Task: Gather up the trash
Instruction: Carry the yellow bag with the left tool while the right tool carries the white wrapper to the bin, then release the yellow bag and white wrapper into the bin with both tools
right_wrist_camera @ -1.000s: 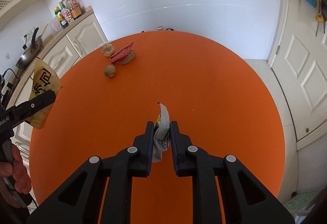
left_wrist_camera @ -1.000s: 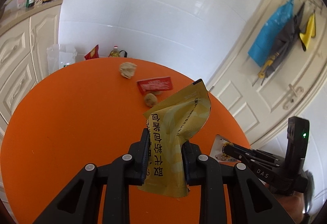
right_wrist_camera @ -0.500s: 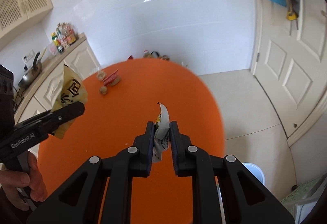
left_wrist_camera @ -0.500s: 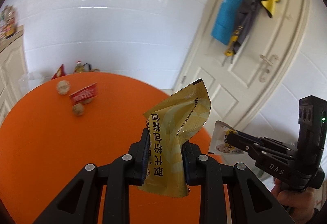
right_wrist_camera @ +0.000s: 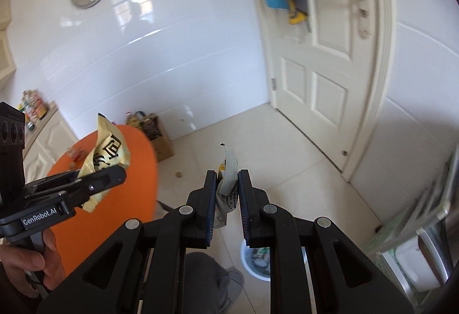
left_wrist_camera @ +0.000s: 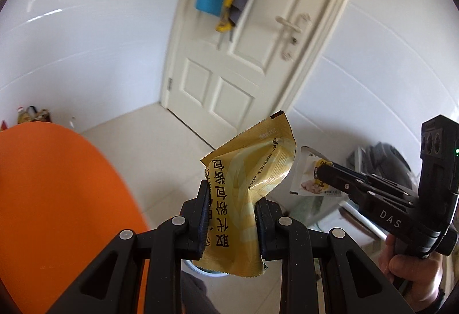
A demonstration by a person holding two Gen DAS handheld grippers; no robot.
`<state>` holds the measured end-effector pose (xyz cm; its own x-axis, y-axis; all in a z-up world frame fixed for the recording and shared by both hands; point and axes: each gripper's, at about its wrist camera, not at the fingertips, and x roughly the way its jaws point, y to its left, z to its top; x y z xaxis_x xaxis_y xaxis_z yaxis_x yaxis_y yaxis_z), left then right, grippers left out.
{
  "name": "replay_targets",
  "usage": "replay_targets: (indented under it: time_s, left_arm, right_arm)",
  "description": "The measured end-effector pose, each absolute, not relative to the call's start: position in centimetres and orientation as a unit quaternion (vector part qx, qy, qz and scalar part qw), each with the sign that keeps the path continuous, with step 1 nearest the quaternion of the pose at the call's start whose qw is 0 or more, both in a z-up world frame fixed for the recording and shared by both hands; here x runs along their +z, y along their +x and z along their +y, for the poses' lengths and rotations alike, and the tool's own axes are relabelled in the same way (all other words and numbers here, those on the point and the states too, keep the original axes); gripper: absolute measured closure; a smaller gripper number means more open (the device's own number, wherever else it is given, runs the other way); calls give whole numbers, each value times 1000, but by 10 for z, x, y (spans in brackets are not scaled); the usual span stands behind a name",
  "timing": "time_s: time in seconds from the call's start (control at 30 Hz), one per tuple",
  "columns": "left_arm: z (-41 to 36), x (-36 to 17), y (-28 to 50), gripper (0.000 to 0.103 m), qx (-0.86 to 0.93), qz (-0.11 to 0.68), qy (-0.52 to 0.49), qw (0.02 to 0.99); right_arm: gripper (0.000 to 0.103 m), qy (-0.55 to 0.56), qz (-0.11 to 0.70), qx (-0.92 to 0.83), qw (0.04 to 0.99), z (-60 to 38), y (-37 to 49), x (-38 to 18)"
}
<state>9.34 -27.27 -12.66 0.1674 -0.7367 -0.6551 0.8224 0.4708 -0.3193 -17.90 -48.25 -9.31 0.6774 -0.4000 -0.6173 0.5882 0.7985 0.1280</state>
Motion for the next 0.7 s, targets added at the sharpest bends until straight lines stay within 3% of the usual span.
replay_targets:
  time_s: [0.37,0.43,0.5,0.57,0.7]
  left_arm:
    - [-427,-205,110,78,-501,490,157,695]
    - [-442,-224,122,71,-490,516,164,683]
    - [-456,-238,132,54,-478,536,170,675]
    - [-467,-246,141,39,-464,545,177,676]
    - [-475,-249,155,25,-452,546,188,680]
  right_arm:
    - [88,263,356,-301,845,-578,-204,-195]
    - [85,283,375,-297,831,-592,-197,-219]
    - [85,298,382,-300,822,-601,-193,-241]
    - [77,320,397,-303,805,-615,-188,-263]
    - [49,353,392,-304,793,-623,-193,-279]
